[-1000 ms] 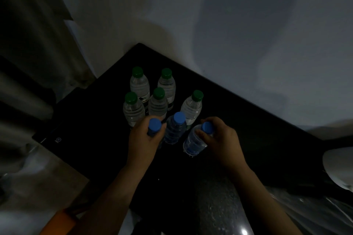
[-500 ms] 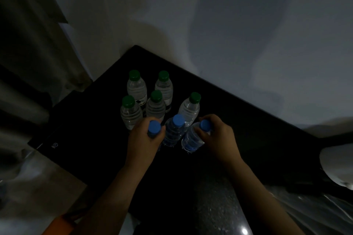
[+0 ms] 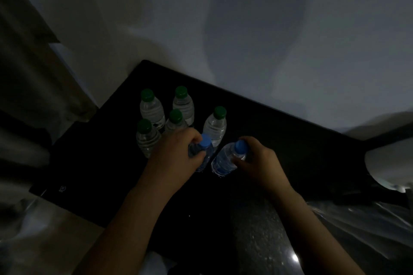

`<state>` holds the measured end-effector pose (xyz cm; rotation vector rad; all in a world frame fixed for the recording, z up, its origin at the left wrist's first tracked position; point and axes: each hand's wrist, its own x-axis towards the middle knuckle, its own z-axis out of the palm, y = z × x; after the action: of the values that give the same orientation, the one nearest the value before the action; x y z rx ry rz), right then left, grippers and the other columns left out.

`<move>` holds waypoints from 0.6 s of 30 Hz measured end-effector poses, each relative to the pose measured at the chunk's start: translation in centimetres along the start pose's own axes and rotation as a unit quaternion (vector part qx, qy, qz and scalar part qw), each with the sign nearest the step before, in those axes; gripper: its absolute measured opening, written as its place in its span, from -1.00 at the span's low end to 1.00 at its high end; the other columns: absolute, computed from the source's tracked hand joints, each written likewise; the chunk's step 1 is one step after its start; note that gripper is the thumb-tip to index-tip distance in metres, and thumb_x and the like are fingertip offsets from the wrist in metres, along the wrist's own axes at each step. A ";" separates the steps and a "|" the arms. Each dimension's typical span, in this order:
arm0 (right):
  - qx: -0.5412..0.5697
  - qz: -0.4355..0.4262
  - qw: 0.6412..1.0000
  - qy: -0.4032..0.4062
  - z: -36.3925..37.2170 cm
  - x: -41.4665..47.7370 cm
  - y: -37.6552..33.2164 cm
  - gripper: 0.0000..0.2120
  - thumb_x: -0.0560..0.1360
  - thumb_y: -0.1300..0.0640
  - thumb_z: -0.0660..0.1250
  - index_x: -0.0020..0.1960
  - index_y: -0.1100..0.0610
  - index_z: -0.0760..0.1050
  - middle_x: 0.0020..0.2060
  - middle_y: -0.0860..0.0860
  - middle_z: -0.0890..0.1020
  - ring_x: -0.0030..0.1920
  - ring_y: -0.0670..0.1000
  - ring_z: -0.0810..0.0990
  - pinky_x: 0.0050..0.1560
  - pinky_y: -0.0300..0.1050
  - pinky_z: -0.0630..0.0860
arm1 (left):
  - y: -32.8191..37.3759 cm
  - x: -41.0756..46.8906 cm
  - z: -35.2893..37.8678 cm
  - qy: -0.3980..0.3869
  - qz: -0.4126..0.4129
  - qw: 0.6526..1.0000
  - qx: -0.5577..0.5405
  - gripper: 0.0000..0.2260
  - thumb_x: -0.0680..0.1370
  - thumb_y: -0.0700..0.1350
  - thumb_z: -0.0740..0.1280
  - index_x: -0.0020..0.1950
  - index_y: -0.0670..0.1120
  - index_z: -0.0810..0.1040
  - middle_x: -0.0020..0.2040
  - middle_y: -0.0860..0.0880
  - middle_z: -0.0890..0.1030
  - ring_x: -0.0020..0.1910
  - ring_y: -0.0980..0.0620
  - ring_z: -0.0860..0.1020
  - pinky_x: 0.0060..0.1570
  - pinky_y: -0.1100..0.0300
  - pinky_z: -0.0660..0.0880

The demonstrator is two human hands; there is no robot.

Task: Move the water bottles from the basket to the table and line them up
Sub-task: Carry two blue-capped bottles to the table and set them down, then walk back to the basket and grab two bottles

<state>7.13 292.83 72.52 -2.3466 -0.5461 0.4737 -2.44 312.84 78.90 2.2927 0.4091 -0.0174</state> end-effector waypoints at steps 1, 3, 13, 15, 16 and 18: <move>-0.020 0.003 1.000 0.004 -0.2 -0.4 0.1 -0.46 0.45 0.04 0.42 0.37 -0.05 0.32 0.21 -0.12 0.51 0.01 -0.23 0.51 -0.19 -0.49 0.42 | 0.5 -0.1 0.0 -0.006 0.014 1.000 0.005 -0.80 0.50 -0.12 0.40 0.10 -0.09 0.53 0.13 -0.02 0.54 0.11 0.02 0.51 0.14 0.03 0.47; -0.079 0.022 0.997 0.013 -0.8 -1.6 0.5 -0.46 0.44 0.01 0.43 0.36 -0.02 0.35 0.19 -0.08 0.55 -0.01 -0.22 0.51 -0.17 -0.48 0.40 | 1.4 -0.2 0.1 -0.029 0.045 0.998 0.015 -0.80 0.49 -0.10 0.40 0.09 -0.07 0.52 0.11 0.01 0.52 0.09 0.03 0.50 0.10 0.07 0.47; -0.203 0.231 0.951 -0.021 -3.9 -10.4 2.4 -0.78 0.50 0.05 0.32 0.09 0.11 0.55 0.02 0.05 0.63 0.04 0.04 0.60 0.02 -0.06 0.56 | 6.5 -0.6 4.3 -0.157 0.176 0.970 0.055 -0.71 0.50 -0.06 0.39 0.20 -0.03 0.48 0.15 0.02 0.50 0.10 0.08 0.48 0.12 0.14 0.46; -0.193 0.256 0.947 -0.027 -4.3 -12.3 3.2 -0.76 0.50 0.06 0.33 0.13 0.12 0.55 0.07 0.05 0.63 0.09 0.03 0.60 0.07 -0.07 0.56 | 7.9 -1.1 5.4 -0.164 0.200 0.963 0.070 -0.69 0.50 -0.04 0.38 0.23 -0.01 0.48 0.17 0.04 0.50 0.13 0.10 0.48 0.15 0.12 0.47; -0.189 0.268 0.944 -0.024 -4.5 -13.3 3.5 -0.76 0.50 0.06 0.33 0.14 0.11 0.55 0.08 0.04 0.63 0.10 0.03 0.59 0.08 -0.08 0.55 | 8.5 -1.5 5.9 -0.172 0.211 0.959 0.080 -0.69 0.50 -0.04 0.38 0.23 -0.01 0.47 0.18 0.04 0.50 0.15 0.10 0.48 0.16 0.12 0.47; -0.183 0.290 0.939 -0.010 -5.0 -15.3 4.3 -0.75 0.48 0.06 0.36 0.13 0.09 0.56 0.07 0.02 0.63 0.08 0.01 0.59 0.06 -0.10 0.55 | 9.8 -2.2 7.1 -0.190 0.234 0.949 0.095 -0.69 0.51 -0.02 0.36 0.24 0.01 0.47 0.19 0.06 0.49 0.16 0.10 0.47 0.17 0.12 0.46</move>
<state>-2.38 279.57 75.96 -2.8608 0.0827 0.7065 -0.82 300.92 81.30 2.4470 -0.3538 -0.2656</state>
